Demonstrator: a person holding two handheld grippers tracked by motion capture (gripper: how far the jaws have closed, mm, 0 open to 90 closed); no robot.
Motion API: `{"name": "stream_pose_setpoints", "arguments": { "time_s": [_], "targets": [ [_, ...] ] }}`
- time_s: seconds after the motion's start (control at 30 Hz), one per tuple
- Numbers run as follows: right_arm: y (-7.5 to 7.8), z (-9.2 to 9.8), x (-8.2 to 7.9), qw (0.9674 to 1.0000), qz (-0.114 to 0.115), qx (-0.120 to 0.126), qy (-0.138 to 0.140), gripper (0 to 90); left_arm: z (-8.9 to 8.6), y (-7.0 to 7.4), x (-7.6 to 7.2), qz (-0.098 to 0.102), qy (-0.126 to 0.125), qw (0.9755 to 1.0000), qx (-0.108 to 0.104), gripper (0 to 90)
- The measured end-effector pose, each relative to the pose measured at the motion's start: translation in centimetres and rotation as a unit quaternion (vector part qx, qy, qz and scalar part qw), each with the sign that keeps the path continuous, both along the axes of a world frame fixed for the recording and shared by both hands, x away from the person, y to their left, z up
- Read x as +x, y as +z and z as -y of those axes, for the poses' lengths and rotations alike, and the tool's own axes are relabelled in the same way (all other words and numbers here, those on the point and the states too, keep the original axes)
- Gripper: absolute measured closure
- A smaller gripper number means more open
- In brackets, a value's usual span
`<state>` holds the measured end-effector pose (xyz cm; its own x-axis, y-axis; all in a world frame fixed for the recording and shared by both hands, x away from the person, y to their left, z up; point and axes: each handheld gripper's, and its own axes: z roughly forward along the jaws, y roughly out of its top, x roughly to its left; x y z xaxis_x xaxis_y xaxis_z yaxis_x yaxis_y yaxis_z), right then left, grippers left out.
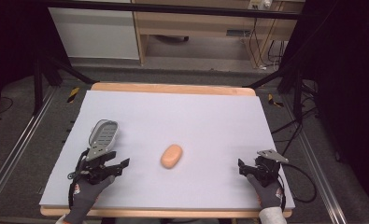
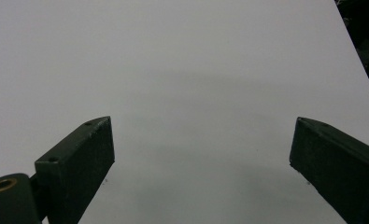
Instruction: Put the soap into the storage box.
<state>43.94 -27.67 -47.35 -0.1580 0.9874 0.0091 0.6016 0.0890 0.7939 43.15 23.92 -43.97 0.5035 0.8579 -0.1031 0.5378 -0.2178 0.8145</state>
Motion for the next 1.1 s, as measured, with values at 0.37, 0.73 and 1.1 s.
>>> {"name": "stream_pose_setpoints", "arguments": {
  "time_s": [0.37,0.73,1.1],
  "targets": [
    [0.9,-1.6,1.2,0.9997,0.008,-0.013,0.018,7.0,-0.3,1.0,0.4,0.002,-0.004,0.9999,-0.015,35.3],
    [0.6,-1.1,0.3,0.9999,0.006,-0.005,0.015,7.1,1.4,2.2,1.1,0.000,-0.019,0.9997,-0.017,34.0],
    [0.5,-0.9,-0.2,0.9999,0.003,-0.006,0.013,7.1,5.5,2.8,2.1,-0.001,-0.051,0.9986,-0.008,32.7]
  ]
}}
